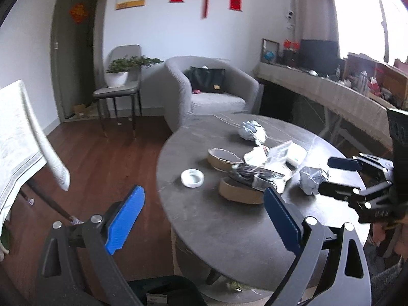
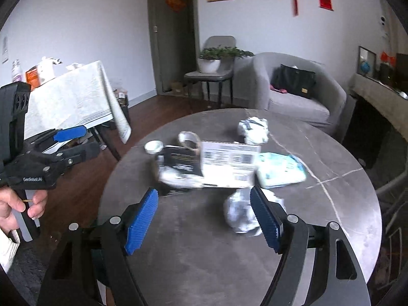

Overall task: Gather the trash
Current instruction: 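Move both tools back over the table toward the crumpled paper ball, then grasp the crumpled white paper ball with the right gripper while the left gripper grasps the black tissue pack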

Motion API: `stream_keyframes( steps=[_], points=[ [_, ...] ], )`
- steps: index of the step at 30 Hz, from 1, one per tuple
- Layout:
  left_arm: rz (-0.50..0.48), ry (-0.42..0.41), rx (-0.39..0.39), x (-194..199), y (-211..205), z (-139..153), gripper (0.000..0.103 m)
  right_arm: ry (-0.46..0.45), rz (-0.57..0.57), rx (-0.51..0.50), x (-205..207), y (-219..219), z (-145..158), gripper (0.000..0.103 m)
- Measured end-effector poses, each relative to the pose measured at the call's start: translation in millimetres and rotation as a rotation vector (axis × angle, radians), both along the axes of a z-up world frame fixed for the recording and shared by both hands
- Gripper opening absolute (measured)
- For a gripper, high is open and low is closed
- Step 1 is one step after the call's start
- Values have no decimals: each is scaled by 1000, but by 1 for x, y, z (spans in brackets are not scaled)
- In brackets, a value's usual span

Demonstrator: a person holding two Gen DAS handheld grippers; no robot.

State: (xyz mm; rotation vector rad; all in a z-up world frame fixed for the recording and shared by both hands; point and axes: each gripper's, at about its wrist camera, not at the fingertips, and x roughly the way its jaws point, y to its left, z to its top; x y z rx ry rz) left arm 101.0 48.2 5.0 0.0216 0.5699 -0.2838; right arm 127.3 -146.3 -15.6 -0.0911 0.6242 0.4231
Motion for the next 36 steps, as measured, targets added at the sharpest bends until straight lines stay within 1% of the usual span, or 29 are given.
stream_keyframes(
  steps=[4, 8, 13, 16, 17, 19, 20, 22, 24, 26, 29, 34, 36],
  points=[
    [-46, 26, 17, 11, -12, -6, 96, 35, -27, -8, 5, -8, -4, 76],
    [-116, 38, 23, 20, -24, -7, 96, 64, -44, -17, 10, -13, -10, 76],
    [-193, 54, 20, 30, -38, -9, 97, 107, -48, -15, 22, -17, -19, 76],
    [-217, 67, 25, 37, -46, -13, 97, 140, -47, -5, 27, -17, -25, 75],
    [-219, 70, 25, 39, -49, -14, 97, 145, -45, 3, 29, -18, -26, 74],
    [-225, 82, 25, 44, -52, -17, 97, 157, -43, 15, 32, -20, -25, 63],
    [-228, 90, 26, 47, -54, -19, 97, 164, -38, 26, 32, -21, -26, 62],
    [-236, 100, 34, 52, -57, -21, 97, 183, -26, 51, 35, -25, -26, 54],
    [-249, 114, 48, 58, -61, -25, 97, 194, -10, 60, 36, -27, -27, 50],
    [-260, 121, 63, 61, -64, -26, 97, 188, -1, 62, 35, -29, -25, 49],
    [-283, 132, 62, 66, -65, -28, 97, 183, 11, 80, 33, -35, -21, 48],
    [-276, 143, 84, 73, -66, -33, 97, 153, 7, 122, 27, -46, -11, 48],
    [-280, 146, 80, 75, -67, -33, 97, 146, 7, 142, 26, -49, -9, 48]
  ],
)
